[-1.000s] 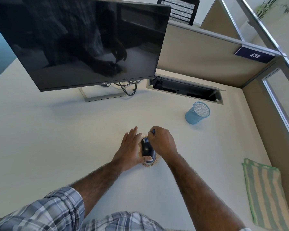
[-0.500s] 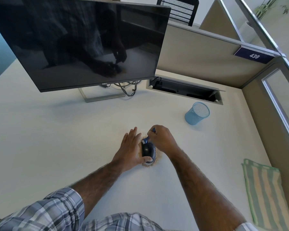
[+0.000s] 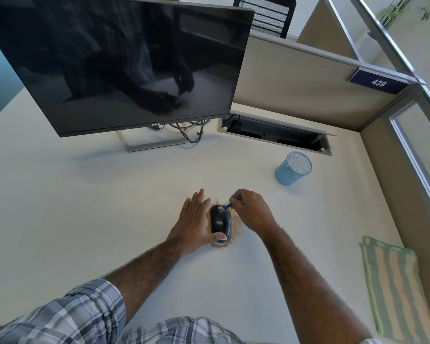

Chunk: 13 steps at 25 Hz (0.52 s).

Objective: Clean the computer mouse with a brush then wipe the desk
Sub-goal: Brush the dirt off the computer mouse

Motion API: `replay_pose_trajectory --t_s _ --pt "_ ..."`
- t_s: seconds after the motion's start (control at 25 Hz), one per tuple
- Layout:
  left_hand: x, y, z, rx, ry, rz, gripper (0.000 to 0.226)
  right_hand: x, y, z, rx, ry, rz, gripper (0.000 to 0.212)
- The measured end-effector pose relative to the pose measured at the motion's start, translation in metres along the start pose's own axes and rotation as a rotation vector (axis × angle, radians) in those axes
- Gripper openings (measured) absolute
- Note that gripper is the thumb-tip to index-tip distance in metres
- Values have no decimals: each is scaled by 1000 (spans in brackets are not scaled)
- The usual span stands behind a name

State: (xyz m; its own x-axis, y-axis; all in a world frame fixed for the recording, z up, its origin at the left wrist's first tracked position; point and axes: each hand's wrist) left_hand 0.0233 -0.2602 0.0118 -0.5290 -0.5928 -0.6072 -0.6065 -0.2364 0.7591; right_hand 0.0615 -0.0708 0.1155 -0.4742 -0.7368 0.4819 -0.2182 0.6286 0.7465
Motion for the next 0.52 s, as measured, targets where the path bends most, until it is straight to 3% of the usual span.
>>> replay_pose_trajectory --t_s 0.4,0.52 --pt "-1 2 -2 4 -6 -27 108 -6 -2 -4 -66 7 16 17" --pt "-2 3 -2 0 -30 -55 96 -6 -3 -7 -56 32 33 15"
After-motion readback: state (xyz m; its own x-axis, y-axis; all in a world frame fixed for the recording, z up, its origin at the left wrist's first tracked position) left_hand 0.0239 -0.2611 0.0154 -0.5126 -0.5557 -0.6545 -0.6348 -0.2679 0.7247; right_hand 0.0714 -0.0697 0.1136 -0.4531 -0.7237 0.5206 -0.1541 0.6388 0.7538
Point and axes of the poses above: each hand's wrist, its own z-axis towards the middle knuckle, its own y-axis out of the back of the hand, x = y × z, and after that the axes turned 12 degrees about x, right-handed
